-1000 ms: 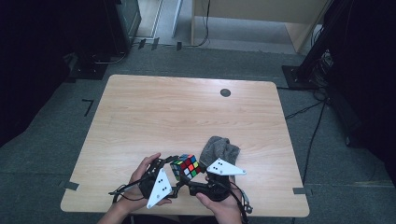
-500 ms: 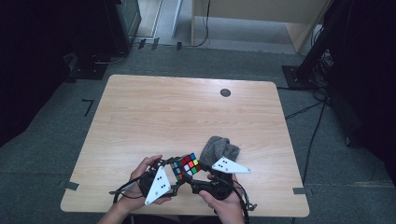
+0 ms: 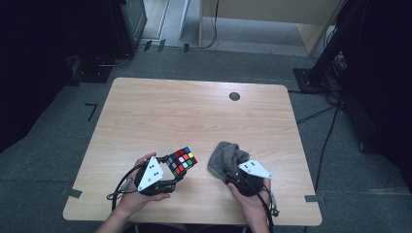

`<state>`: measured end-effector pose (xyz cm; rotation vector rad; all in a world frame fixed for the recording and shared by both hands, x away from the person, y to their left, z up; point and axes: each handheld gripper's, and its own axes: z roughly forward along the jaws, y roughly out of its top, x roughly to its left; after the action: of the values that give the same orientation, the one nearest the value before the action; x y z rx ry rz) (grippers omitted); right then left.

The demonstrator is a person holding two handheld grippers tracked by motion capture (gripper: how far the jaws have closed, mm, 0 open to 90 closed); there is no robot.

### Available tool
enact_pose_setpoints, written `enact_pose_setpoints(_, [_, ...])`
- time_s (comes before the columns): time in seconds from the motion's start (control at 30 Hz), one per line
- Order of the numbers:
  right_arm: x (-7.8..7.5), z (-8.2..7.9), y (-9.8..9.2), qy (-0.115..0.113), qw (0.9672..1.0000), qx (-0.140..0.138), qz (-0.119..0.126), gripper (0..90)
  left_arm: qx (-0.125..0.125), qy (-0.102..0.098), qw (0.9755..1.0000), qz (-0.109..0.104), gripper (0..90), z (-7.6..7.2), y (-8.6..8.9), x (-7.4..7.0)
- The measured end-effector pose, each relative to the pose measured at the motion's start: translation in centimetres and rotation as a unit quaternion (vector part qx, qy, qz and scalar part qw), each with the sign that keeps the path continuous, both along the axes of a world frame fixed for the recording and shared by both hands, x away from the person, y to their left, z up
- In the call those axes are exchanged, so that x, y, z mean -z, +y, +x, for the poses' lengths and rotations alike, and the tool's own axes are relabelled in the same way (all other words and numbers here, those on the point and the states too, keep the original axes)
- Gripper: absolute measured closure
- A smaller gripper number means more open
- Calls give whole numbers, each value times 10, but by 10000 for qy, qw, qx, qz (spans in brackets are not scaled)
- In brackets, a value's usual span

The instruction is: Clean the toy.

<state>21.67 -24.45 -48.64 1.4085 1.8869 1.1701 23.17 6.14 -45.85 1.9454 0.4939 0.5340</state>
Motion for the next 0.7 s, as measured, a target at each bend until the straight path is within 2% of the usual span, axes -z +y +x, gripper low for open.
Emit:
enact_pose_setpoints(0.07, [11,5,-5,251,9996,131,-23,575,65,91,9999,-80,343,1,1,1])
enact_pose_setpoints(0.1, [15,7,-7,335,9994,101,11,620,70,116,9999,-103,343,1,1,1])
enact_pose_setpoints(0.2, [18,8,-11,449,9987,106,-214,731,65,169,9998,-118,343,3,3,1])
enact_pose_setpoints(0.27, [17,8,-16,493,9972,96,-546,731,107,241,9994,-208,343,3,6,0])
enact_pose_setpoints(0.37, [16,6,-29,550,9919,157,-1133,625,152,306,9989,-336,343,4,9,-2])
enact_pose_setpoints(0.43, [14,4,-44,511,9942,325,-892,537,92,359,9986,-378,343,6,11,-3])
enact_pose_setpoints(0.47, [11,3,-51,428,9961,407,-653,495,82,411,9982,-423,343,8,13,-3])
enact_pose_setpoints(0.5, [7,1,-56,291,9971,542,-452,466,54,447,9979,-457,343,9,14,-3])
enact_pose_setpoints(0.57, [-2,-2,-58,-55,9974,676,-253,470,-16,485,9978,-448,343,11,16,-3])
enact_pose_setpoints(0.63, [-8,-4,-51,-304,9980,550,-103,488,-21,518,9977,-431,343,12,18,-2])
enact_pose_setpoints(0.7, [-9,-3,-40,-366,9989,249,-177,488,-26,507,9977,-446,343,11,18,-1])
